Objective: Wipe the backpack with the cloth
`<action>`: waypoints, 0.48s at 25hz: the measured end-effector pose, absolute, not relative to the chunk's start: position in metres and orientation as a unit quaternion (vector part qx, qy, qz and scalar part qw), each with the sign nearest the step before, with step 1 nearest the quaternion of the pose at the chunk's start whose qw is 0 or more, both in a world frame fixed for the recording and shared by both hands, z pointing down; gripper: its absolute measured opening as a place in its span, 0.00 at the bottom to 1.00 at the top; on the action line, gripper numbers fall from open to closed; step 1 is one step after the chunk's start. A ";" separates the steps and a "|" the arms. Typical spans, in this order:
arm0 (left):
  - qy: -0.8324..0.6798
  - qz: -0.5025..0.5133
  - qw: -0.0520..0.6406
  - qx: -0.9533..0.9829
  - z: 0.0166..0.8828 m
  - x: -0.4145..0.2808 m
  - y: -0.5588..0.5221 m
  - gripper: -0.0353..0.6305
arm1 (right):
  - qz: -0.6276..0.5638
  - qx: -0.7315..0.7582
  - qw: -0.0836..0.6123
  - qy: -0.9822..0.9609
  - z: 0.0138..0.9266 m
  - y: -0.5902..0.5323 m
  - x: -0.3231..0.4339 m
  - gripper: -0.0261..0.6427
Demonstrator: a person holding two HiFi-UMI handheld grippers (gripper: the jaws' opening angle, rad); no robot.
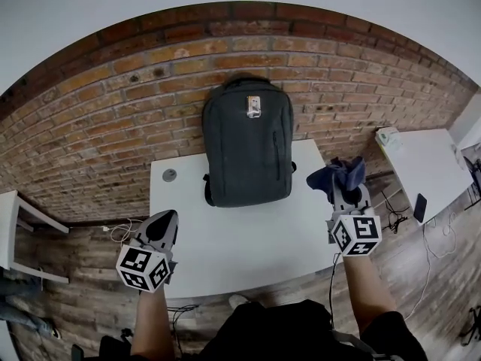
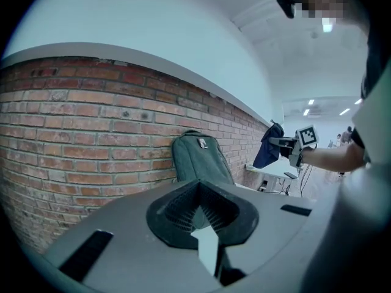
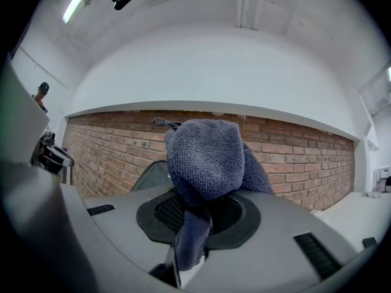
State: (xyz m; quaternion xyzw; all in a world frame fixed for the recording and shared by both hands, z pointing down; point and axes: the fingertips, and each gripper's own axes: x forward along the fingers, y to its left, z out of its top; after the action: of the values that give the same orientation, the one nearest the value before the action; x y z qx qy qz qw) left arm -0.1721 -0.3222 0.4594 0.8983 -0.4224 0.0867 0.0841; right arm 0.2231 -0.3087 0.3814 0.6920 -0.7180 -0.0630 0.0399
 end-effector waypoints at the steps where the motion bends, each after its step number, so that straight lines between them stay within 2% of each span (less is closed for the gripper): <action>1: -0.423 0.086 0.082 0.898 0.457 -0.169 -0.317 0.05 | -0.064 0.693 0.037 -0.717 0.380 -0.301 0.227 0.13; 12: -0.442 0.079 0.066 0.891 0.448 -0.125 -0.221 0.04 | -0.060 0.654 0.050 -0.753 0.388 -0.185 0.249 0.13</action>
State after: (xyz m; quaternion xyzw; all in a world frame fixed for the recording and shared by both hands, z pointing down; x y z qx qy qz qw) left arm -0.1251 -0.2214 0.4485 0.8910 -0.4421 0.0792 0.0662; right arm 0.2495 -0.1847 0.3879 0.6538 -0.7526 -0.0603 0.0503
